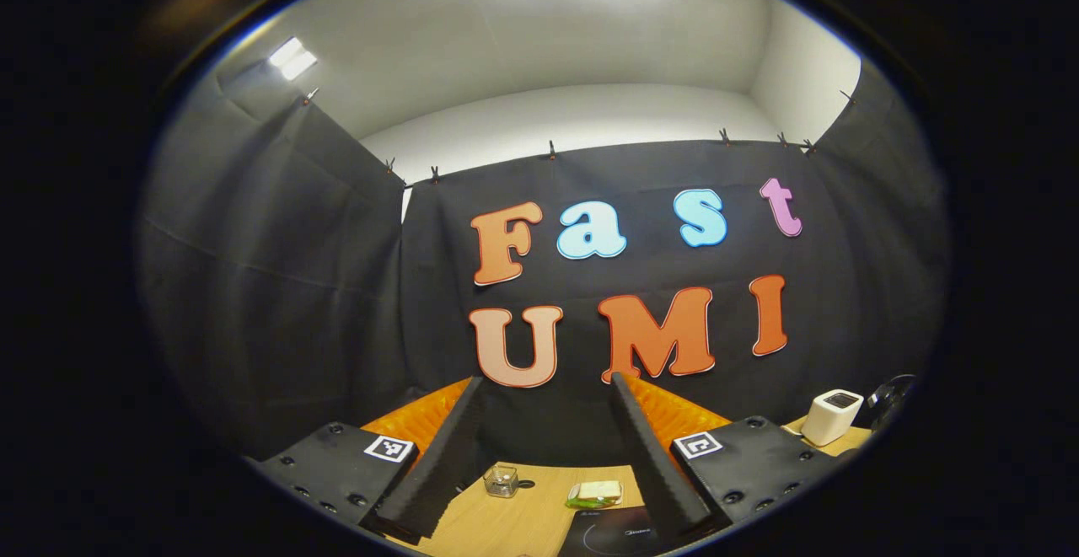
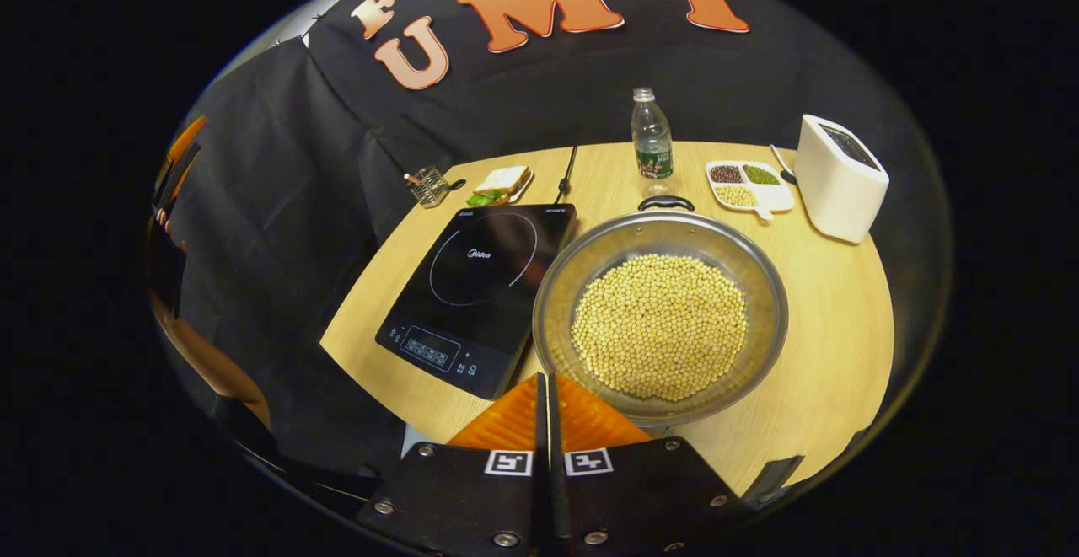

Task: First push the handle of the pot to place it horizontally, then grasp the pot with both hands and set it on the induction cooktop.

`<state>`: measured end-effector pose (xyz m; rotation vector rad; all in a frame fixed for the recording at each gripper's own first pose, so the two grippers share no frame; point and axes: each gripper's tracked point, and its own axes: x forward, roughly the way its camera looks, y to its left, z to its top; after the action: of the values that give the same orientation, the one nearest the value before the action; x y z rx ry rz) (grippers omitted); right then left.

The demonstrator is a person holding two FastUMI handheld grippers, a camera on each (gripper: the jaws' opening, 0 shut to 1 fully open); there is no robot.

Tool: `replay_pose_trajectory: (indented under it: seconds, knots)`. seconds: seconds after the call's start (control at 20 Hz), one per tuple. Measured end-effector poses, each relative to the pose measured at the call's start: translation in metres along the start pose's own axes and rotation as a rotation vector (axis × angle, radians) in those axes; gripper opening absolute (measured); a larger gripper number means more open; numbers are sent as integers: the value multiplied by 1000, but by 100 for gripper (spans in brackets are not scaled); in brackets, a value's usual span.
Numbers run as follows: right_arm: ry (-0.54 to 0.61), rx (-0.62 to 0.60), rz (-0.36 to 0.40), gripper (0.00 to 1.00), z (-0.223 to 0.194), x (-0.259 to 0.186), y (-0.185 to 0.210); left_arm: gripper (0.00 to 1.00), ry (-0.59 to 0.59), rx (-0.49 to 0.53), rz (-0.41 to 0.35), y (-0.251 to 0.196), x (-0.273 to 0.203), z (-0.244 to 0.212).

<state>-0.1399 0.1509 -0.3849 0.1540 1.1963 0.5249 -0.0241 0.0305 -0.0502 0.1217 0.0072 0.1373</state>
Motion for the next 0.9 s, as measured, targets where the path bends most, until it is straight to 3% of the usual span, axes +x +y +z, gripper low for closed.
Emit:
replay_pose_trajectory:
  seconds: [0.15, 0.2, 0.55, 0.9]
  knots:
    - [52, 12, 10, 0, -20, 10, 0, 96, 9, -5, 5, 0, 3, -4]
    - [74, 25, 10, 0, -26, 15, -1, 100, 15, -5, 5, 1, 4, -7]
    - [204, 59, 34, 0, -70, 44, -1, 100, 42, 4, 12, 0, 7, -19]
    - [257, 117, 32, 0, -85, 61, -10, 100, 56, 19, 0, -8, 8, -25]
